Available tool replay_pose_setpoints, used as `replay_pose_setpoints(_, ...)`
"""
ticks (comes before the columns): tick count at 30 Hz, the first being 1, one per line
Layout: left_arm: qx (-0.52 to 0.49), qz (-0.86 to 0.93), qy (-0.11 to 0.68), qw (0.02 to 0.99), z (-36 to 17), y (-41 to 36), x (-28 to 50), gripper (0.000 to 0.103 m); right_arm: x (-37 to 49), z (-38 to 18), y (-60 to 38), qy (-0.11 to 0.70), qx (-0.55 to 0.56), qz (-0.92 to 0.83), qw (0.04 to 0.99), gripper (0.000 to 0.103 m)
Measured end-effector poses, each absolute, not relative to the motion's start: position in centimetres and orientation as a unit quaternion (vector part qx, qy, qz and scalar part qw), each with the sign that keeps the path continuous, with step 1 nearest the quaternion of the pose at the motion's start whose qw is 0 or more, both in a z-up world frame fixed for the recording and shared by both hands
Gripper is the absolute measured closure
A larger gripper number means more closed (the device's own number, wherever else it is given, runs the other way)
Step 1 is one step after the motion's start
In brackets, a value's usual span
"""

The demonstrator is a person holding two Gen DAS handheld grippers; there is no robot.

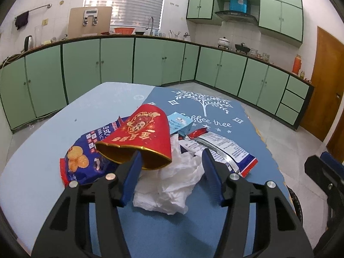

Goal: Collect trash

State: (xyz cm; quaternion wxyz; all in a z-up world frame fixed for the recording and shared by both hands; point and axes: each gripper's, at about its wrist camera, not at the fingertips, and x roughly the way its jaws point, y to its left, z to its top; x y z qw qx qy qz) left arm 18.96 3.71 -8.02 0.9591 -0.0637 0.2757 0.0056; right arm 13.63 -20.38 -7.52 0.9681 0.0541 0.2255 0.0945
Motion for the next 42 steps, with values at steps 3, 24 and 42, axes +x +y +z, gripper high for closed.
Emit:
replay_pose_setpoints(3, -0.074, 0.008, 0.28, 0.957, -8.1, 4.2, 19.3, 0.06, 13.9, -7.9, -20.3, 0.232, 0.056, 0.099, 0.966, 0.016)
replay_pose_setpoints(24, -0.07, 0.013, 0.209, 0.975, -6.4, 6.0, 15.6, 0.095, 15.9, -9.7, -17.7, 0.281, 0.064, 0.126, 0.949, 0.031)
replay_pose_setpoints(42, -0.062, 0.016, 0.215, 0.975, -7.4, 6.9, 14.9, 0.095, 19.7, -11.7, -13.8, 0.326, 0.084, 0.074, 0.939, 0.048)
